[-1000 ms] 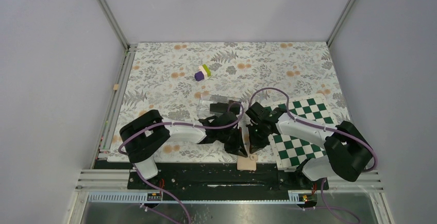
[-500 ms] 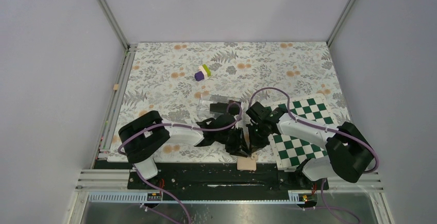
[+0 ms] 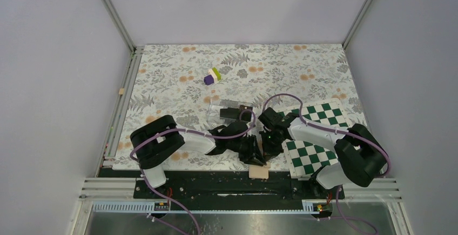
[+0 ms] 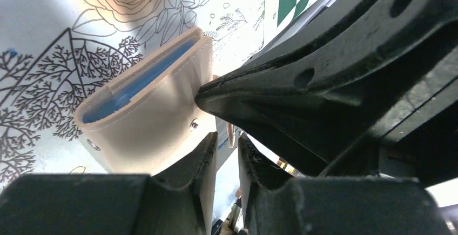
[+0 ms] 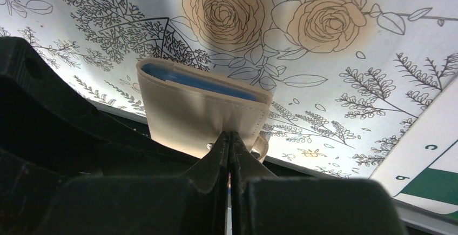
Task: Put the credit cards into the card holder
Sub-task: Close the card holder at the corner of the board.
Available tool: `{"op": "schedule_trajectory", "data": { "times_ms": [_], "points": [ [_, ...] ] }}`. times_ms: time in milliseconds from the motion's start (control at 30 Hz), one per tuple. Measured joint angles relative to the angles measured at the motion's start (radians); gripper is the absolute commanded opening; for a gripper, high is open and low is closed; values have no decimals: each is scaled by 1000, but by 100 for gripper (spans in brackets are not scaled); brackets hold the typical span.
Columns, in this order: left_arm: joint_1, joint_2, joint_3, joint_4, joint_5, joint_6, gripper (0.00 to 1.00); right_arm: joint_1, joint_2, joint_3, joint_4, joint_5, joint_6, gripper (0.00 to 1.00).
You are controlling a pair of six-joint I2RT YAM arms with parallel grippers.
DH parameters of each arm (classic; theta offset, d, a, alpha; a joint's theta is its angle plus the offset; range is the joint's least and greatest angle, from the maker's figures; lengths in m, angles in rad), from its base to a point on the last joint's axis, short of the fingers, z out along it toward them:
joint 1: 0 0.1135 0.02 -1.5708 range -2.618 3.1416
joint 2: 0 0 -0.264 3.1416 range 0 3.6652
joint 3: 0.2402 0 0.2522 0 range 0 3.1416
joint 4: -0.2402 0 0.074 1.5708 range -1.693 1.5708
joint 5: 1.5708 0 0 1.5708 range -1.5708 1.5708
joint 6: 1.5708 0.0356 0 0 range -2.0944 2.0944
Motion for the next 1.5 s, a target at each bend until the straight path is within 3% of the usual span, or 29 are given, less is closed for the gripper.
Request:
{"op": "schedule_trajectory", "data": {
  "times_ms": [233, 533, 967, 1500],
  "points": [
    [0, 1, 2, -1, 0, 0, 0, 0, 0, -1, 1, -1, 0, 0],
    [0, 1, 4, -14, -3, 14, 0, -1, 0, -2, 3, -5, 0, 0],
    [-1, -30, 73, -274, -79, 158, 0, -1, -19, -2, 13, -6, 0, 0],
    [-1, -26, 83, -280, -81, 182, 0, -1, -160, -68, 16, -45, 0, 0]
  ]
}}
